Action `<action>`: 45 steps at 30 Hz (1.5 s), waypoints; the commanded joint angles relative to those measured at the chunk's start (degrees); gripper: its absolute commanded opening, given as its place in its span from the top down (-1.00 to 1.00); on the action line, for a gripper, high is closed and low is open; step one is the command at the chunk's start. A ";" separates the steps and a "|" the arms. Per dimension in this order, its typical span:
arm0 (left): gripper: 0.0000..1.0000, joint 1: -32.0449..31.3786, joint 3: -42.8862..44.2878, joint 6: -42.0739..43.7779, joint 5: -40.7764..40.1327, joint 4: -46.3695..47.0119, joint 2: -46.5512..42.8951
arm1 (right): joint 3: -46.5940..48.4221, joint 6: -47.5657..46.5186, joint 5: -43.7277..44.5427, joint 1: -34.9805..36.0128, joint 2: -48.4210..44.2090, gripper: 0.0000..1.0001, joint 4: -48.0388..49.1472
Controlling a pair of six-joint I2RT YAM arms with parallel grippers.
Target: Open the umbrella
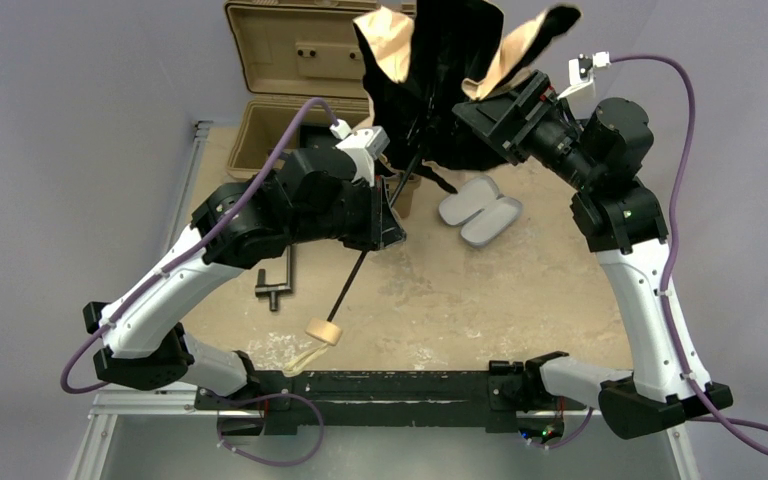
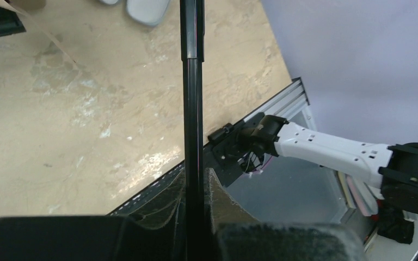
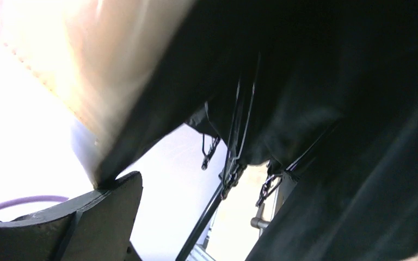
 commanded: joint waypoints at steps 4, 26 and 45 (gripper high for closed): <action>1.00 -1.41 -0.27 -0.41 1.63 5.38 -2.63 | 2.27 -4.05 5.17 -3.17 2.31 -0.74 -2.45; 1.00 -2.47 -21.50 -33.28 17.01 -6.24 -17.47 | 14.68 -19.23 17.60 -9.79 9.14 0.34 -11.99; 1.00 -2.47 -20.49 -30.62 13.06 1.05 -11.95 | 17.09 -21.85 8.28 -10.22 5.36 -0.76 -19.53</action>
